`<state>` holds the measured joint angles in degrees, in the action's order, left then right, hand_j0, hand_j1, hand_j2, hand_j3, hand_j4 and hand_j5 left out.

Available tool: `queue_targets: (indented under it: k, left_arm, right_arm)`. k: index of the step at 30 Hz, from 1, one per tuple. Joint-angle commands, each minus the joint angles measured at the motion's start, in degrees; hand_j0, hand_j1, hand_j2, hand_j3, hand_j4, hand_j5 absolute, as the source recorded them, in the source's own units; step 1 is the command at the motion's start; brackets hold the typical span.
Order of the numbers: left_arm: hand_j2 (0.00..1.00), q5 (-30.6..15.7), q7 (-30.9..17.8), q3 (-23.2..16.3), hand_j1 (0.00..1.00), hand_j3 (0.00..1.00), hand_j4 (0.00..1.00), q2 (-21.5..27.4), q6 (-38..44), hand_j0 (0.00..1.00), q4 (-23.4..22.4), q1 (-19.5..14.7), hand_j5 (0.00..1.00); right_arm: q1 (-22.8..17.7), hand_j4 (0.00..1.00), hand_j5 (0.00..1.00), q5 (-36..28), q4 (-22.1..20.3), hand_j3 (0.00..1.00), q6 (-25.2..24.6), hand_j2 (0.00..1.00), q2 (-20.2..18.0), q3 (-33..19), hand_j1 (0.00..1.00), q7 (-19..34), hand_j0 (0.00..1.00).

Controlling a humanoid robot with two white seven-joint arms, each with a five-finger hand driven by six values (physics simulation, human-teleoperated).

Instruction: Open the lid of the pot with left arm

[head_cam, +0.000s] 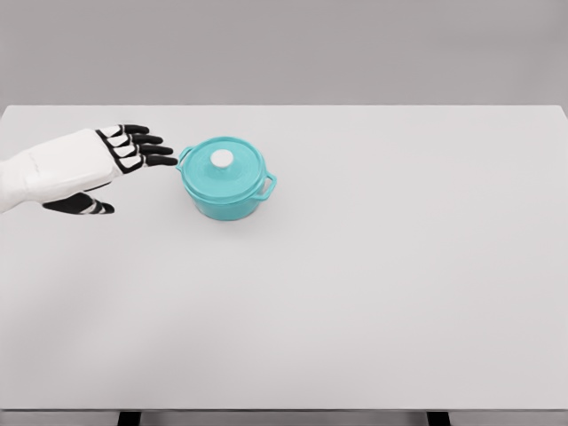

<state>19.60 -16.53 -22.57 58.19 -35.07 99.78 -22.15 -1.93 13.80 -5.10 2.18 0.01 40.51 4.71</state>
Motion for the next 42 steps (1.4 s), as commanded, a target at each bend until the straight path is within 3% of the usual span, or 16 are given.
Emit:
queue_targets:
  k: [1, 7, 11, 13, 16, 17, 18, 20, 21, 22, 25, 28, 30, 34, 40, 42]
  left_arm:
    - [1.0, -0.2, 0.0, -0.2, 1.0, 1.0, 1.0, -0.2, 0.1, 1.0, 0.2, 0.0, 1.0]
    - [1.0, 3.2, -0.4, -0.1, 1.0, 1.0, 1.0, -1.5, 0.1, 1.0, -0.4, -0.4, 1.0]
    - [1.0, 3.7, -7.3, -0.1, 1.0, 1.0, 1.0, -2.6, 0.1, 1.0, -0.6, -2.5, 1.0]
    - [1.0, 3.5, -7.7, -4.1, 1.0, 1.0, 1.0, -2.0, 0.1, 1.0, -2.7, -6.8, 1.0]
    - [1.0, 3.8, -8.2, -18.4, 1.0, 1.0, 1.0, 0.9, 0.1, 1.0, -5.8, -19.6, 1.0]
    - [1.0, 3.7, -8.1, -20.8, 1.0, 1.0, 1.0, -0.4, 0.1, 1.0, -6.4, -20.9, 1.0]
    - [1.0, 3.9, -9.0, -21.6, 1.0, 1.0, 1.0, -4.7, 0.1, 1.0, -6.8, -22.3, 1.0]
    - [1.0, 3.5, -18.5, -21.6, 1.0, 1.0, 1.0, -10.3, 0.1, 1.0, -7.9, -24.3, 1.0]
    - [1.0, 0.0, -18.5, -23.9, 1.0, 1.0, 1.0, -14.9, 0.1, 1.0, -9.9, -28.4, 1.0]
    - [1.0, -5.7, -18.5, -25.9, 1.0, 1.0, 1.0, -15.1, 0.1, 1.0, -10.9, -30.0, 1.0]
    - [1.0, -7.2, -18.5, -30.0, 1.0, 1.0, 1.0, -15.7, 4.1, 1.0, -11.0, -34.2, 1.0]
    - [1.0, -7.1, -18.5, -30.0, 1.0, 1.0, 1.0, -16.6, 6.1, 1.0, -11.4, -36.6, 1.0]
    - [1.0, -6.9, -18.5, -30.1, 1.0, 1.0, 1.0, -17.8, 6.2, 1.0, -14.8, -37.4, 1.0]
    - [1.0, -2.6, -18.5, -31.0, 1.0, 1.0, 1.0, -18.2, 6.3, 1.0, -17.2, -38.0, 1.0]
    - [1.0, -1.5, -18.5, -33.4, 1.0, 1.0, 1.0, -19.9, 6.8, 1.0, -17.4, -39.5, 1.0]
    - [0.93, -1.0, -18.5, -34.3, 0.93, 0.93, 0.93, -20.1, 7.1, 0.93, -17.4, -39.5, 0.93]
  right_arm:
    - [0.0, 1.0, 1.0, 0.0, 0.0, 1.0, 0.0, 1.0, 0.0, 0.0, 1.0, 0.3, 1.0]
    - [-0.3, 1.0, 1.0, 0.0, 0.0, 1.0, 0.0, 1.0, 0.0, 0.0, 1.0, 0.1, 1.0]
    - [-0.3, 1.0, 1.0, 0.0, 0.0, 1.0, 0.0, 1.0, 0.0, 0.0, 1.0, 0.1, 1.0]
    - [-0.3, 1.0, 1.0, 0.0, 0.0, 1.0, -0.1, 1.0, 0.0, 0.0, 1.0, 0.1, 1.0]
    - [-0.3, 1.0, 1.0, 0.0, 0.0, 1.0, -0.1, 1.0, 0.0, 0.0, 1.0, 0.2, 1.0]
    - [-0.3, 1.0, 1.0, 0.0, 0.0, 1.0, 0.0, 1.0, 0.0, 0.0, 1.0, 0.2, 1.0]
    - [-0.3, 1.0, 1.0, 0.0, 0.0, 1.0, -0.1, 1.0, 0.0, 0.0, 1.0, 0.2, 1.0]
    - [-0.4, 1.0, 1.0, 0.0, 0.0, 1.0, -0.1, 1.0, 0.0, 0.0, 1.0, 0.2, 1.0]
    - [-0.3, 1.0, 1.0, 0.0, 0.0, 1.0, 0.0, 1.0, 0.0, 0.0, 1.0, 0.2, 1.0]
    - [-0.3, 1.0, 1.0, 0.0, 0.0, 1.0, -0.1, 1.0, 0.0, 0.0, 1.0, 0.1, 1.0]
    - [-0.3, 1.0, 1.0, 0.0, 0.0, 1.0, -0.1, 1.0, 0.0, 0.0, 1.0, 0.2, 1.0]
    - [-0.3, 1.0, 1.0, 0.0, 0.0, 1.0, 0.0, 1.0, 0.0, 0.0, 1.0, 0.1, 1.0]
    - [-0.3, 1.0, 1.0, 0.0, 0.0, 1.0, 0.0, 1.0, 0.0, 0.0, 1.0, 0.2, 1.0]
    - [-0.3, 1.0, 1.0, 0.0, 0.0, 1.0, 0.0, 1.0, 0.0, 0.0, 1.0, 0.2, 1.0]
    - [-0.3, 1.0, 1.0, 0.0, 0.0, 1.0, 0.0, 1.0, 0.0, 0.0, 1.0, 0.1, 1.0]
    - [-0.4, 1.0, 1.0, 0.0, 0.0, 1.0, 0.0, 1.0, 0.0, 0.0, 1.0, 0.1, 1.0]
